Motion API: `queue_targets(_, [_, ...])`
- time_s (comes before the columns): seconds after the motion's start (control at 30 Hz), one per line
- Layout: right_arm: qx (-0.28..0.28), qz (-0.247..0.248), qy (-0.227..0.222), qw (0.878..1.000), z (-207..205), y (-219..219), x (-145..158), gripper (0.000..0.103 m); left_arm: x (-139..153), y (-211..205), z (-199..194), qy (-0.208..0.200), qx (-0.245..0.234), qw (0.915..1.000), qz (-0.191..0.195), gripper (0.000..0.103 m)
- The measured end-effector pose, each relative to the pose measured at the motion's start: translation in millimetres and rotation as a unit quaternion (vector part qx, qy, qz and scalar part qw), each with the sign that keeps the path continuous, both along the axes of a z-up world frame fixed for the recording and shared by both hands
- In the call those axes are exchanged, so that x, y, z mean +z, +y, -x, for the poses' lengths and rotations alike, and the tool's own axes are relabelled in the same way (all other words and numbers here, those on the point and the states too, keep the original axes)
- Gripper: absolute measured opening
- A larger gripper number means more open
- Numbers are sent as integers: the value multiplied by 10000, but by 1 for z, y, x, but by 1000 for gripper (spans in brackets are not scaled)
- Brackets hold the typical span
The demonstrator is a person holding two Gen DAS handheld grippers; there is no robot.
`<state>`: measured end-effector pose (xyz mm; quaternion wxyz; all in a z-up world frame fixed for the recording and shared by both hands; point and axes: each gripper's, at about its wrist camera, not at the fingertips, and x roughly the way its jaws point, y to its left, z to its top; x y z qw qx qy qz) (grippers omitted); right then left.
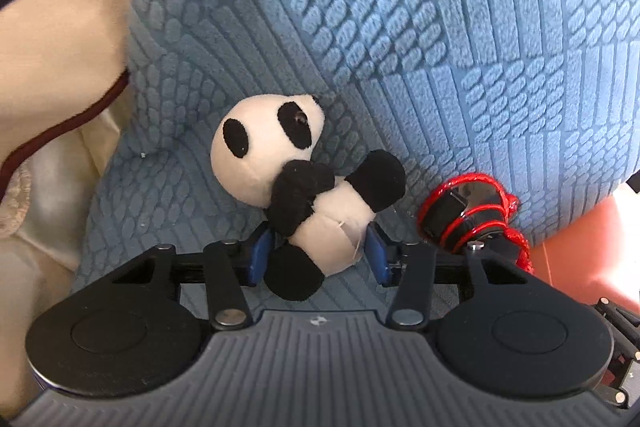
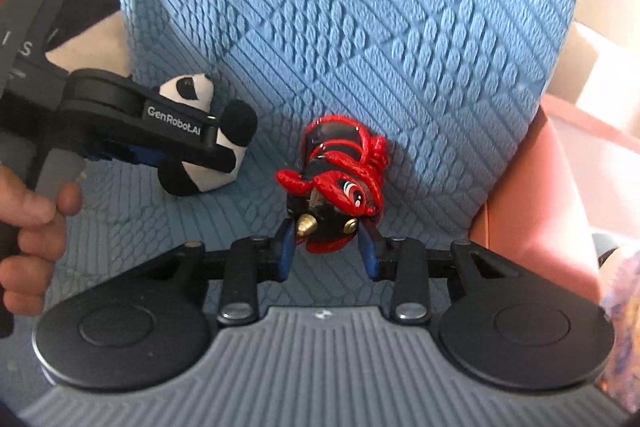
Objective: Organize objects
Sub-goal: 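Close the left gripper on the panda plush while the right gripper grasps the red toy, then lift the panda with the left gripper while the right gripper lifts the red toy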
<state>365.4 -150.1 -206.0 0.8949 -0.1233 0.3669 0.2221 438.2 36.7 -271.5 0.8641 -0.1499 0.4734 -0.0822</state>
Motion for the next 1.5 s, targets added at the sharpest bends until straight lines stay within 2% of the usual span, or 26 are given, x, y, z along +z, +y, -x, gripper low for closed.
queue_targets(0.17, [48,-131,16,9999,6,-2,10,36,8,7,12,43,73,10000,14,55])
queue_targets(0.33, [157,-210,-157,9995,14,-4,26,33,21,16,23,9,30,10000,62,55])
queue_targets(0.4, [209,-211,-200,9994,17,-2,28,5,23,16,31,23,23,10000,87,55])
queue_targets(0.73, [6,-422,-218,9989,40,-11,36,4,30,16,83,129,64,9995,272,55])
queue_targets(0.83, [-145,-492,-230,9984,38,-13,33,7,30,16,93,184,86,9995,253,55])
queue_targets(0.97, [-321,-348,-279,9985,33,-14,27,10,22,11,98,281,102,9994,191,55])
queue_targets(1.03, [-406,-259,-276,9985,30,-14,23,30,17,9,98,324,98,9993,172,55])
queue_targets(1.07, [-451,-226,-281,9983,29,-14,21,50,15,9,100,340,98,9992,171,55])
queue_targets(1.1, [-502,-189,-291,9981,28,-14,19,62,15,9,99,359,97,9992,171,55])
queue_targets(1.3, [-523,421,-348,9971,21,-7,5,63,4,9,88,498,95,9986,177,55])
queue_targets(1.5, [-508,875,-150,9948,12,-1,-13,63,3,9,86,519,33,9984,216,55])
